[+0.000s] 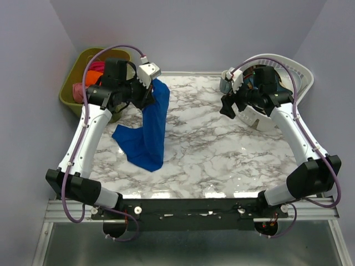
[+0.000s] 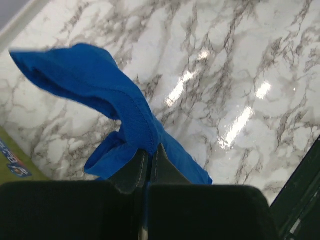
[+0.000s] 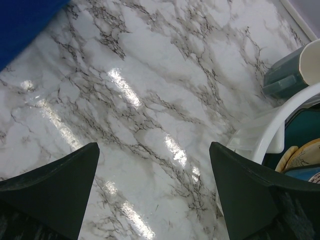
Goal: Roll the t-shirts
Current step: Place the T-shirt at the center of the board.
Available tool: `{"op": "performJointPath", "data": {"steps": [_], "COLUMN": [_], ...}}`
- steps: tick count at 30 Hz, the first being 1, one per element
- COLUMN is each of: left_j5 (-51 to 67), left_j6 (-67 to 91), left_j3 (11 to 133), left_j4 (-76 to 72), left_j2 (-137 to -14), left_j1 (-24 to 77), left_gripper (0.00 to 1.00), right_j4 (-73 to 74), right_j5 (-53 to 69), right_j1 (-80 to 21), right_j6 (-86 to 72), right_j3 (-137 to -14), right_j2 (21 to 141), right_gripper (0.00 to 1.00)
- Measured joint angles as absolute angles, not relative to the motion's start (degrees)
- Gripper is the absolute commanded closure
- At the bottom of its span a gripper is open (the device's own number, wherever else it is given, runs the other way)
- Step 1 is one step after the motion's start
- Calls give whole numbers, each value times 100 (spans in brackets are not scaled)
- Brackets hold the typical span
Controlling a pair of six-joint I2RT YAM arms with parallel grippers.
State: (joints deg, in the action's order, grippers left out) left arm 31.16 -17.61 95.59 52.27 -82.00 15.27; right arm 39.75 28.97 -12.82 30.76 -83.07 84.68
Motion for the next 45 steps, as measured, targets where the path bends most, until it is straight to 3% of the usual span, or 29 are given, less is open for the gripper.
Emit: {"op": "performJointPath", "data": {"steps": [4, 7, 11, 12, 15, 18, 23, 31, 37, 41, 45], "left_j5": [3179, 3109, 2134, 1920, 1686, 2143, 2408, 1291, 687, 528, 469], "left_j6": [-1813, -1782, -1592, -1566, -1551, -1544, -1302, -1111, -1031, -963, -891], "left_j3": [10455, 11911, 13085, 13080, 12656, 12230, 12007, 10582, 9070, 8746, 8630], "left_j4": [5343, 5380, 5339, 5343, 5352, 5476, 5411, 4904, 4893, 4886, 4772], "left_j2": [-8390, -8973, -9710, -9776, -9835, -9944, -10040, -9323, -8630, -8350, -8003], "left_j1": [1590, 1719, 1927, 1970, 2143, 2475, 2714, 1962, 1695, 1577, 1205], "left_gripper": [100, 100, 100, 93, 41, 32, 29, 27, 27, 27, 27], "right_j4": [4027, 4001, 3859, 3824, 3697, 3577, 3568, 3594, 3581, 3691, 3804], "right_j5": [2976, 3015, 2969, 2908, 2655, 2322, 2056, 2567, 2576, 2893, 3251], "right_j1": [-1282, -1282, -1282, -1282, -1280, -1258, -1155, -1544, -2893, -3446, -3706], "right_j6": [2956, 2781, 2576, 2488, 2276, 2027, 1863, 2014, 2519, 2733, 2987], "right_j3": [-8569, -9052, -9376, -9384, -9286, -9050, -8932, -9096, -10033, -10709, -10921], "right_j2": [8495, 8617, 8680, 8678, 8659, 8578, 8549, 8892, 10569, 11579, 11854], "right_gripper": [0, 0, 0, 0, 0, 0, 0, 3, 21, 24, 23]}}
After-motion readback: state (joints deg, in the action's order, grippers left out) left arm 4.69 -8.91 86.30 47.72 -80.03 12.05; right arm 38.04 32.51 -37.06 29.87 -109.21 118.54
